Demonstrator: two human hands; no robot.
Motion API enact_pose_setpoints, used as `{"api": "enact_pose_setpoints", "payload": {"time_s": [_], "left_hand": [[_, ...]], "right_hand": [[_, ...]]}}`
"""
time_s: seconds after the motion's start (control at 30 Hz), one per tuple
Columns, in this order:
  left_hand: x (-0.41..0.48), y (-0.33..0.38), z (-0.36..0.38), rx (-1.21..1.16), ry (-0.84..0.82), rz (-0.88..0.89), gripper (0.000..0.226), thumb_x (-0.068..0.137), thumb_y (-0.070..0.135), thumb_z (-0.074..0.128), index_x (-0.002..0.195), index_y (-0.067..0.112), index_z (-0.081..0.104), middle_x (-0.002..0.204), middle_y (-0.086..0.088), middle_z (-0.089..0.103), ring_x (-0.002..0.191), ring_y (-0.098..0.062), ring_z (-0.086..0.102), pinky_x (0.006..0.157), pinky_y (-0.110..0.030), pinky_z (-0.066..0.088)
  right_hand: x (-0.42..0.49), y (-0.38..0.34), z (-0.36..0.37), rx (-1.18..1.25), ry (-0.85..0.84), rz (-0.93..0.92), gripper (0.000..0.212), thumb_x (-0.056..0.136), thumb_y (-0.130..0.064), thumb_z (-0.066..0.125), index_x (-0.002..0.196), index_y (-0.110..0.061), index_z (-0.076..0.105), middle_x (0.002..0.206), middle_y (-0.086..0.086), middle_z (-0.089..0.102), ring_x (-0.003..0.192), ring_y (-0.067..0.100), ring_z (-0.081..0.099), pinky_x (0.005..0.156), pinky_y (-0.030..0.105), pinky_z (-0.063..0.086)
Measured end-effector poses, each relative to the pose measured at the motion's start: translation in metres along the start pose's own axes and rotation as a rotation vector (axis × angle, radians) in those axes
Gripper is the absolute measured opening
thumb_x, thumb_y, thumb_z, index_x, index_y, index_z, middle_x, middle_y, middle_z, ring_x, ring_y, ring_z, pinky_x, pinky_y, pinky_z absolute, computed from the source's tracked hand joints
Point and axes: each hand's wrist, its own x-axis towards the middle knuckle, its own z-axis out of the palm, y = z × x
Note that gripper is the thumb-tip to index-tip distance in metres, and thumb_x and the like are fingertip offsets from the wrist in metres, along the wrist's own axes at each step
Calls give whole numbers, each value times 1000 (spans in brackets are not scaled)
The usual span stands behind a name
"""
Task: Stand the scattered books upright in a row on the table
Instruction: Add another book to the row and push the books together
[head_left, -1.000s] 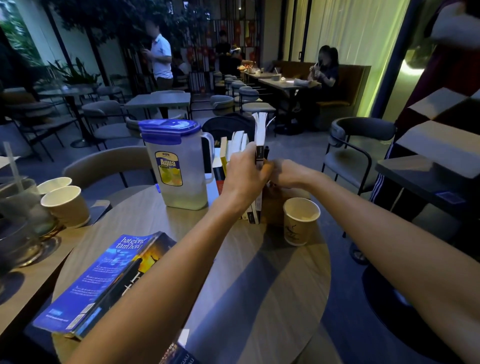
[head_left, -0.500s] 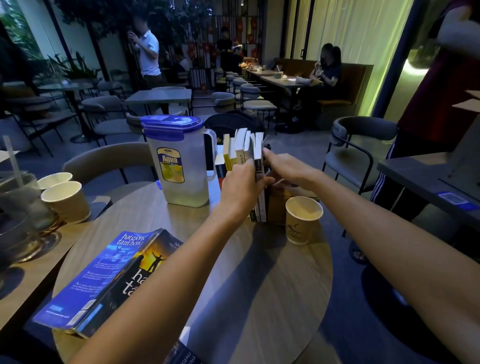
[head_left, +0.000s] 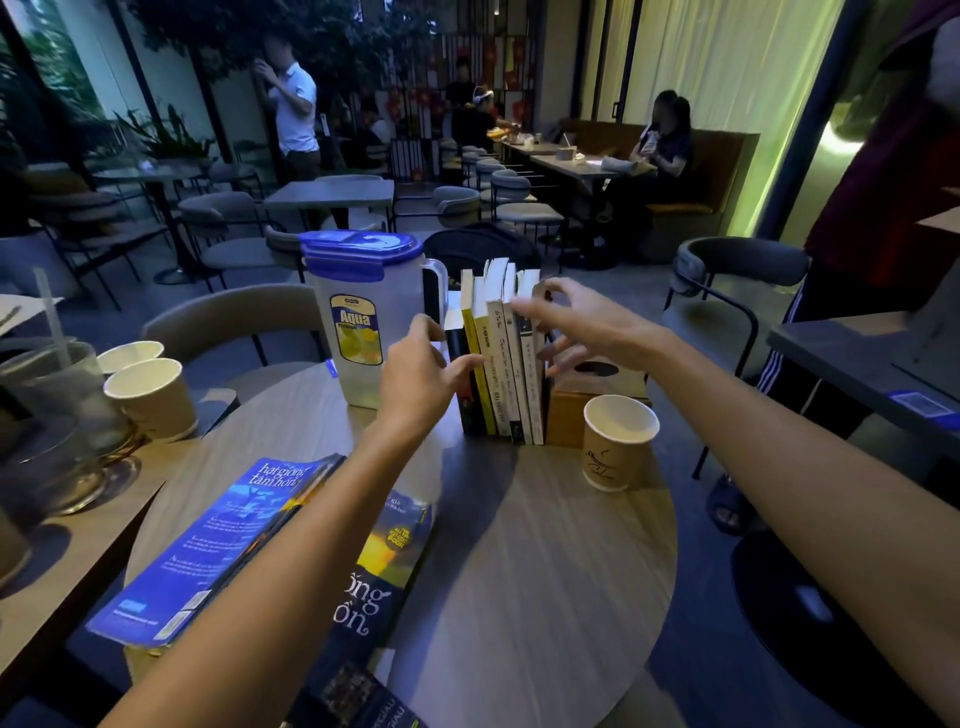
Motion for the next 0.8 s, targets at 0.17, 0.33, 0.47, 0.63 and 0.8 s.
{"api": "enact_pose_setpoints", "payload": {"time_s": [0.17,0.33,0.47,0.63,0.8], "left_hand": [[9,-5,0,-55,-134,-59,58,80,28,79,131,12,55,112,-5,67,93,-13,65,73,-27,57],[11,-7,2,-96,-111,16,33,90,14,70,123,10,65,110,-5,71,96,-11,67,81,-27,57],[12,-9,5,-98,-46,64,19,93,8,65,112,9,71,103,-4,75,85,-5,68,85,-33,60],[15,-12,5,-105,-57,108,19,94,6,63,110,6,73,104,-7,76,92,-14,72,85,-35,61],[19,-14,4,-104,-57,123,18,94,5,63,109,6,73,102,-7,76,89,-12,72,85,-34,61]], "right_hand": [[9,14,12,-346,-31,-51,55,86,-23,77,134,-16,52,126,5,66,101,16,71,76,31,64],[14,23,22,-361,-4,-32,45,85,-19,78,124,-15,56,119,2,68,96,15,72,75,30,64],[17,20,22,-368,-10,-31,43,85,-21,78,122,-15,58,119,4,70,95,16,74,76,34,65],[16,17,23,-354,-14,-46,44,87,-21,77,124,-13,55,119,3,68,95,15,72,73,30,64],[13,19,23,-335,-4,-72,48,87,-19,76,127,-13,51,118,3,67,95,16,73,73,31,64]]}}
